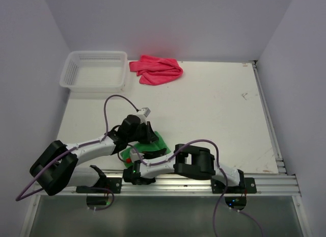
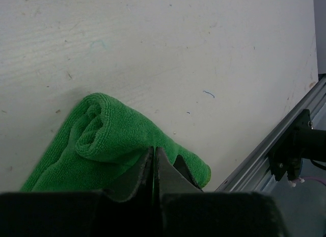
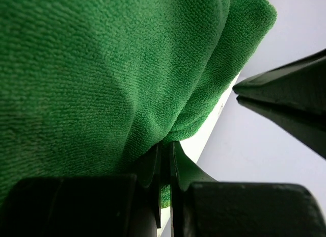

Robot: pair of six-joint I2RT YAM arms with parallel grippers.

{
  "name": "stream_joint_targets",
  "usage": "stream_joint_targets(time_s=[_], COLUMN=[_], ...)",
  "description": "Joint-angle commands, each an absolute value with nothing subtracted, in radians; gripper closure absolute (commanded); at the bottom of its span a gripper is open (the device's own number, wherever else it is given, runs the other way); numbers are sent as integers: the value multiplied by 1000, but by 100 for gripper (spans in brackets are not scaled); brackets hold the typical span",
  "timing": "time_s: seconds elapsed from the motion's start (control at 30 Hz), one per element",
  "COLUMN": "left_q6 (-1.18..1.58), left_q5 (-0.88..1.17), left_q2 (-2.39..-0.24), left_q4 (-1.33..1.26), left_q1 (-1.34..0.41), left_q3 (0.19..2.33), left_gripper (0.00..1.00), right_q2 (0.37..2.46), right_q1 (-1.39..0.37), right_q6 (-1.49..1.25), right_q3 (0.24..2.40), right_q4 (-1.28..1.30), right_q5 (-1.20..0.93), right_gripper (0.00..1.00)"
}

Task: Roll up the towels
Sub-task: Roll the towel

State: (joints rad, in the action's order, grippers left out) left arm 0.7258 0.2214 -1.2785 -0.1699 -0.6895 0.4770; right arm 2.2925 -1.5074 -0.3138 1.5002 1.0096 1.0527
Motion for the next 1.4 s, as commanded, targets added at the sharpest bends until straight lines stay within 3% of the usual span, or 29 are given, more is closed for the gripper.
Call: stream_joint_targets(time_s=[0.0, 0.3, 0.47, 0.53, 0.7, 0.8, 1.07, 1.17, 1.37], left_q6=[746, 712, 706, 707, 716, 721, 729, 730, 745], left_q5=[245, 232, 189, 183, 183, 176, 163, 158, 166], left_q2=[-1295, -1385, -1471, -1492, -1522, -1516, -1482, -1477, -1483], left_q4=[-262, -284, -299, -308, -337, -341, -334, -337, -374], left_q1=[-709, -712, -698, -690, -686, -686, -686, -686, -687], left_q3=[472, 472, 459, 448, 430, 419, 411, 408, 382], left_gripper=[93, 94, 97, 98, 99, 99, 99, 99, 99], right_q2=[2365, 2341, 2269, 2215, 2076, 1962, 1685, 1620, 1565], right_q1=[-1508, -1508, -1508, -1508, -1508, -1508, -1508, -1508, -1506], right_q6=[-354, -350, -380, -409, -489, -546, -565, -557, -563], right_q3=[1502, 1482, 1408, 1367, 1273, 1206, 1046, 999, 950], right_q4=[828, 802, 772, 758, 703, 680, 572, 517, 485], right_q5=[802, 790, 825, 850, 877, 877, 824, 782, 759], right_gripper=[100, 100, 95, 91, 68, 60, 53, 47, 46])
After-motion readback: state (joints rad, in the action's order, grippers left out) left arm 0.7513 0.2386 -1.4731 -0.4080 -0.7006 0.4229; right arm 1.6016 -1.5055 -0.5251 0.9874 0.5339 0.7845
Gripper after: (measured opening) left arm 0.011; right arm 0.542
